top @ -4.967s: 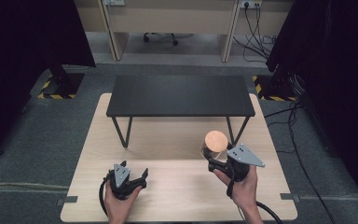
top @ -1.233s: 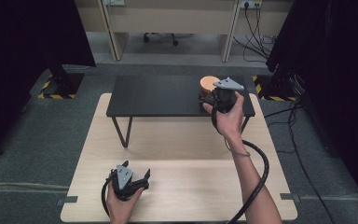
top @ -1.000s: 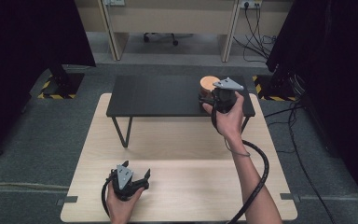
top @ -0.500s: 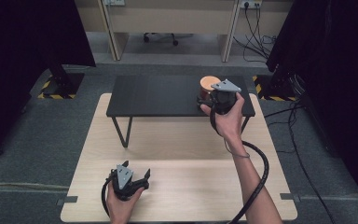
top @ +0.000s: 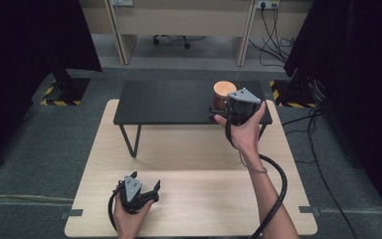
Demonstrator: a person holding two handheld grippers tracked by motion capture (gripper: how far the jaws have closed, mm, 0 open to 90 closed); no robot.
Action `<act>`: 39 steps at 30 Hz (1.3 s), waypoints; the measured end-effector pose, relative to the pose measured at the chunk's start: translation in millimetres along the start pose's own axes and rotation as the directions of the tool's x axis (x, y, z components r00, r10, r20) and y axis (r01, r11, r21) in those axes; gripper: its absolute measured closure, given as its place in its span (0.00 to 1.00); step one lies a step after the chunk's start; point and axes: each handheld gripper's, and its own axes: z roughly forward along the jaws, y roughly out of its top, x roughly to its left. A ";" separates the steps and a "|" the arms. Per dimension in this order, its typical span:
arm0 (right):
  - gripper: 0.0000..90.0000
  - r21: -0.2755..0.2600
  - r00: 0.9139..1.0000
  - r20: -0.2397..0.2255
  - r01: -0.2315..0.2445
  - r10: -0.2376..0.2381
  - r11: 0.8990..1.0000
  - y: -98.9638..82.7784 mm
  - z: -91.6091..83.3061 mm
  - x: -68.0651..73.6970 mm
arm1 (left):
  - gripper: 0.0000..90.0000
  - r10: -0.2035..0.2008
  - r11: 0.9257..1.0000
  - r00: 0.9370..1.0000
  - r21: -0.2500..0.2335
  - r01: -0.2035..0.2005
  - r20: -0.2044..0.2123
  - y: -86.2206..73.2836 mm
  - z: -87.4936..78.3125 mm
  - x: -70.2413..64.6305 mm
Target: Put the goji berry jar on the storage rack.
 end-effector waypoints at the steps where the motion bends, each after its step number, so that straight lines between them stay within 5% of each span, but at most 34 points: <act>1: 0.01 -0.004 1.000 0.000 0.002 -0.002 1.000 -1.1 -1.8 0.0 | 0.09 0.000 1.000 1.000 -0.001 0.000 0.000 -0.1 -0.1 0.0; 26: 0.02 -0.046 0.999 -0.029 0.035 -0.037 0.998 -47.2 -48.2 -3.5 | 0.09 0.003 1.000 1.000 -0.003 -0.003 0.000 -0.5 0.3 -0.7; 39: 0.02 -0.045 0.998 -0.029 0.052 -0.053 0.998 -103.9 -70.2 -2.6 | 0.09 0.006 1.000 1.000 -0.006 -0.006 -0.002 -1.0 0.1 -1.3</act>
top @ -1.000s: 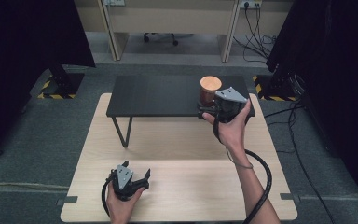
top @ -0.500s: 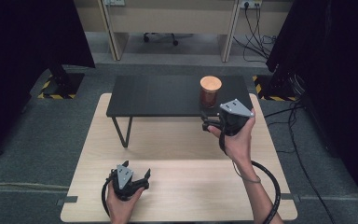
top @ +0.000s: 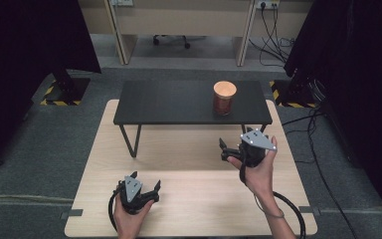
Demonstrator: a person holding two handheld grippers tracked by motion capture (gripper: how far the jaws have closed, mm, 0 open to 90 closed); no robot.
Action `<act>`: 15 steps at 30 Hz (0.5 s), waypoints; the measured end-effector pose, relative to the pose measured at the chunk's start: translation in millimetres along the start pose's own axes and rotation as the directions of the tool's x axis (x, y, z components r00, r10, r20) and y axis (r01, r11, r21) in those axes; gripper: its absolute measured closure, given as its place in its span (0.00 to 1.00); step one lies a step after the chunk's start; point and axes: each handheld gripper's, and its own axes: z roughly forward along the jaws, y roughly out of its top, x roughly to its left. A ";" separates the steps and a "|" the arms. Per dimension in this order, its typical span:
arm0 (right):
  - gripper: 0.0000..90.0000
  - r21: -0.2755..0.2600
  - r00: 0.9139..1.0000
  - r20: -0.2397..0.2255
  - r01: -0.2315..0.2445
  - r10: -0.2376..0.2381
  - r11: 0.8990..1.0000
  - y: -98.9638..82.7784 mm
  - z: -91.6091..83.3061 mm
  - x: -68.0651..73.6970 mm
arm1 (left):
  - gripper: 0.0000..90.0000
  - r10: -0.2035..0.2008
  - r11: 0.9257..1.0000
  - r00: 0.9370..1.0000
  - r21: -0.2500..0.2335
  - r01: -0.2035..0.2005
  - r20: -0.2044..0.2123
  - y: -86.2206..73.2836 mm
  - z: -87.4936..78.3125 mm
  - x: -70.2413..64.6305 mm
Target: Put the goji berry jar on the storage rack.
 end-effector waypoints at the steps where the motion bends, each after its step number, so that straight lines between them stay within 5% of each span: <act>1: 0.02 0.004 1.000 -0.001 -0.002 0.002 1.000 -6.1 -1.2 -0.3 | 0.09 0.000 1.000 1.000 -0.001 0.000 0.000 -0.3 -0.1 -0.2; 10: 0.02 0.050 0.999 -0.012 -0.048 0.049 0.998 -61.4 -1.5 -3.0 | 0.09 0.002 1.000 1.000 -0.002 -0.002 -0.003 -0.4 -0.1 -0.7; 15: 0.02 0.052 0.998 -0.015 -0.060 0.061 0.997 -77.7 -1.5 -4.1 | 0.09 0.000 1.000 1.000 -0.003 0.000 -0.003 -0.6 -0.2 -0.7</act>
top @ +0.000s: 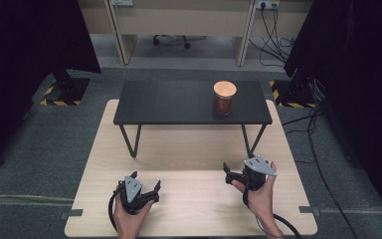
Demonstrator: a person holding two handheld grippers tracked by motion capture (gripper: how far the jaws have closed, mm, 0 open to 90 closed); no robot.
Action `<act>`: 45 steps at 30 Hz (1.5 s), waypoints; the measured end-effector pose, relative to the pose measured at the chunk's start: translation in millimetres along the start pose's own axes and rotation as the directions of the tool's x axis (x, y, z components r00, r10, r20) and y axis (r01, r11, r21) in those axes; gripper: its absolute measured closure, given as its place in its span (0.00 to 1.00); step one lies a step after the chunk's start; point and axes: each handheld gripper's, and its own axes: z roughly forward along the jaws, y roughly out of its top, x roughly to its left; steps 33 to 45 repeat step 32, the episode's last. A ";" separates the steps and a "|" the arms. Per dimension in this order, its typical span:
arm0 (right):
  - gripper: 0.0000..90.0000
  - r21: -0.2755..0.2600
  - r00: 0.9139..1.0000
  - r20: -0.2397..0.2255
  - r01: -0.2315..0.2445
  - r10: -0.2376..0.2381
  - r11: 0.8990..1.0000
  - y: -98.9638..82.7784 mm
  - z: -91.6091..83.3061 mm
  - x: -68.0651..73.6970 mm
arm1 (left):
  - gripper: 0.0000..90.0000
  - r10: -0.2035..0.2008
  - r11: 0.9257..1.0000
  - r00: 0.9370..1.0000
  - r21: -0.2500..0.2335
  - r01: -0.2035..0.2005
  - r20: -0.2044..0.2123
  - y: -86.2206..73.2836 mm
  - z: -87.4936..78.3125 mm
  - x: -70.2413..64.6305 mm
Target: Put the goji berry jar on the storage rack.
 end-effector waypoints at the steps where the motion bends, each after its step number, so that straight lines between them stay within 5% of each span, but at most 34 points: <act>1: 0.02 0.001 1.000 -0.002 0.002 -0.002 1.000 -2.2 0.1 -0.5 | 0.09 0.001 1.000 1.000 0.000 -0.001 0.000 0.0 0.0 -0.1; 11: 0.02 0.054 0.999 -0.039 -0.026 0.028 0.998 -29.0 3.4 -7.3 | 0.09 0.003 1.000 1.000 -0.003 -0.003 -0.001 -0.5 -0.3 -0.3; 22: 0.02 0.052 0.997 -0.044 -0.054 0.056 0.997 -47.9 4.9 -8.3 | 0.08 0.005 1.000 1.000 -0.005 -0.005 -0.002 -0.8 -0.6 -0.9; 45: 0.02 0.045 0.997 -0.049 -0.056 0.059 0.997 -50.3 4.6 -9.5 | 0.08 0.009 1.000 1.000 -0.002 -0.009 -0.003 -0.4 -0.3 -1.4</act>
